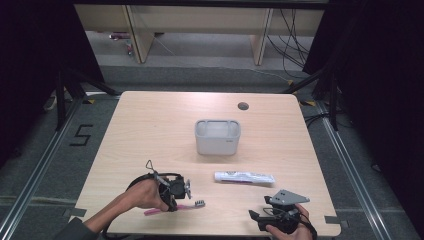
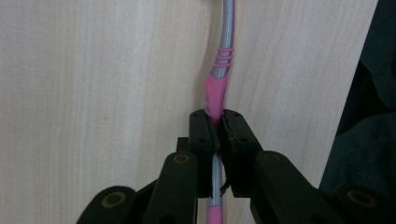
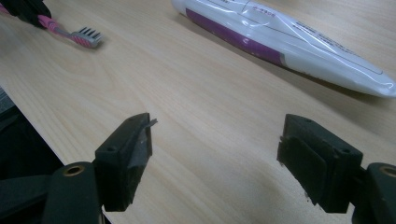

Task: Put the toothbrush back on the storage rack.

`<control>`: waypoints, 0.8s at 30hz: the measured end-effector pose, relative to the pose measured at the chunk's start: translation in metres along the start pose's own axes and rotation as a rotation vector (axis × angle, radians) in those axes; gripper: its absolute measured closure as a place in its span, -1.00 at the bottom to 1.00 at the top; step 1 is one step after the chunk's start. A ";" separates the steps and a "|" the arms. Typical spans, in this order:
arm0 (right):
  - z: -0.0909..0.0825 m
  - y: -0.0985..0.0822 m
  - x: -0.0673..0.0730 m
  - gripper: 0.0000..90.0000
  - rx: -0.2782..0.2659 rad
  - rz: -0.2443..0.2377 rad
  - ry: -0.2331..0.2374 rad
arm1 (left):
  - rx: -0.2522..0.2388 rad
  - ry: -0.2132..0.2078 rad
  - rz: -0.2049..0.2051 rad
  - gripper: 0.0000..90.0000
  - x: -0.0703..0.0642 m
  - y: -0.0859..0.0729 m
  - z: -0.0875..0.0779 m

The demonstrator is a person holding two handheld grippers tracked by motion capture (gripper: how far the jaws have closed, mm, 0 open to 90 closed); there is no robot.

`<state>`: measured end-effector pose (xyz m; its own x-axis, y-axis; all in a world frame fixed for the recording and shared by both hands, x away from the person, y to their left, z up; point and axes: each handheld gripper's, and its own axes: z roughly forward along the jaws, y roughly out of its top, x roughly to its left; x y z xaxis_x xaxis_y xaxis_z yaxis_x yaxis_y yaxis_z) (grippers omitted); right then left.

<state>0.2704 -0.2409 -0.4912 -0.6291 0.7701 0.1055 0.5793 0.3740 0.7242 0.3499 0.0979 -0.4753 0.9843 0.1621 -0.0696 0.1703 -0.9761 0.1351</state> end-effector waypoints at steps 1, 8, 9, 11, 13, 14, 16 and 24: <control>0.000 0.000 0.000 -0.43 0.003 0.002 -0.001 | -0.016 0.004 0.000 0.84 0.001 0.000 -0.002; -0.001 0.000 0.001 -0.43 0.011 0.029 0.003 | -0.131 0.050 -0.052 0.84 0.011 -0.009 -0.023; -0.001 0.000 -0.001 -0.43 -0.002 -0.001 -0.004 | -0.156 0.052 -0.065 0.84 0.013 -0.011 -0.027; 0.000 0.000 -0.001 -0.43 -0.002 0.004 -0.007 | -0.205 0.057 -0.076 0.84 0.016 -0.014 -0.034; 0.000 0.000 -0.002 -0.43 -0.001 0.005 -0.003 | -0.257 0.049 -0.089 0.84 0.019 -0.017 -0.040; 0.000 0.000 -0.001 -0.43 -0.003 0.006 -0.004 | -0.293 0.059 -0.107 0.84 0.020 -0.018 -0.043; 0.000 0.000 -0.001 -0.43 -0.004 0.007 -0.004 | -0.346 0.053 -0.126 0.84 0.023 -0.021 -0.048; 0.001 -0.001 -0.001 -0.43 0.008 0.026 0.001 | -0.501 0.094 -0.176 0.84 0.033 -0.031 -0.063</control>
<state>0.2708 -0.2418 -0.4925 -0.6142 0.7791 0.1252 0.5995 0.3576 0.7161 0.3799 0.1423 -0.4196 0.9350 0.3514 -0.0485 0.3116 -0.7482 0.5857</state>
